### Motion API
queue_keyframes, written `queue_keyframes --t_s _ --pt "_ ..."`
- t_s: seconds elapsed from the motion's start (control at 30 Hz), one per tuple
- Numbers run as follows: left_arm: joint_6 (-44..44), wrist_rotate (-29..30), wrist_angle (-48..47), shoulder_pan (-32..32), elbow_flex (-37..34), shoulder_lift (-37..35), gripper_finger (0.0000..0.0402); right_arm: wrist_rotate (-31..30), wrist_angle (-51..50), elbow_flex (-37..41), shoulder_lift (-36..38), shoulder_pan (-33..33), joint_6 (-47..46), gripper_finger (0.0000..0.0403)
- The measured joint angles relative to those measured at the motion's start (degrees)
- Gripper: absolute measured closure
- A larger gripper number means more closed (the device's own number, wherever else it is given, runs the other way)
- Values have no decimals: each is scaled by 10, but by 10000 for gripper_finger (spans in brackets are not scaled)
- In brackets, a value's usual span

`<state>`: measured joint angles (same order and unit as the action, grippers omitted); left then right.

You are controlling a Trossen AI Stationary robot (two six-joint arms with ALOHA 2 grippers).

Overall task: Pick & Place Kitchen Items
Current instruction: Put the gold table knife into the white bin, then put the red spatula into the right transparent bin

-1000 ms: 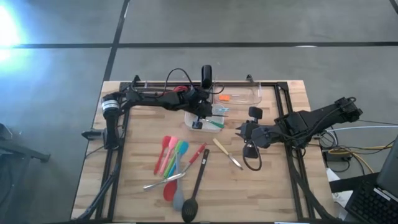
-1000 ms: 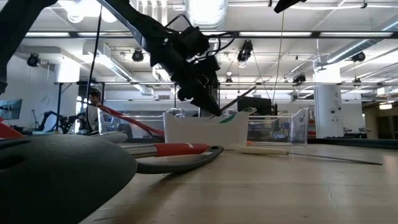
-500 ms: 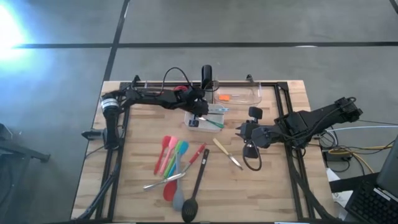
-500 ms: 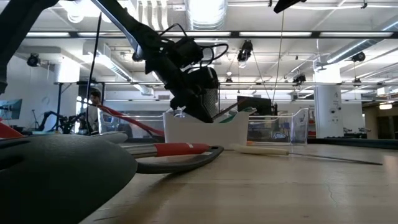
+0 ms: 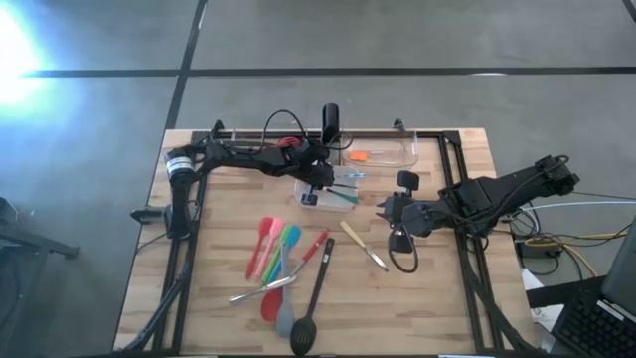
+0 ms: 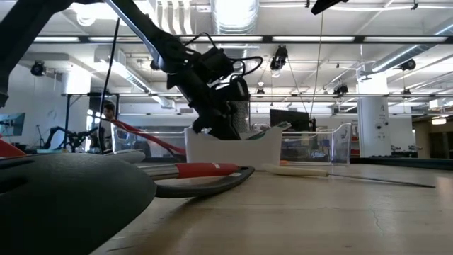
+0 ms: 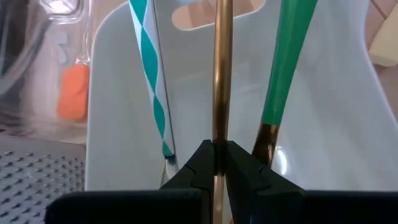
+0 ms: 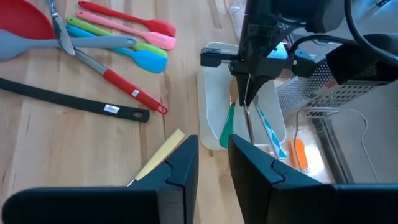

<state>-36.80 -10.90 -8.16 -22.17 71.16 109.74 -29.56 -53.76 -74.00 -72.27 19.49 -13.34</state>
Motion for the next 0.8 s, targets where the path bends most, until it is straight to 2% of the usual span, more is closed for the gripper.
queue_keyframes --t_s 0.13,0.4,0.67,0.8 --pt "-2 0 2 0 1 2 377 0 0 0 0 0 0 316" --pt "-1 8 5 0 9 -3 287 0 0 0 0 0 2 328" --pt "44 122 -89 18 58 -35 259 0 -5 1 0 0 2 323" --pt "52 131 -152 34 86 -71 258 0 -5 1 0 0 2 317"
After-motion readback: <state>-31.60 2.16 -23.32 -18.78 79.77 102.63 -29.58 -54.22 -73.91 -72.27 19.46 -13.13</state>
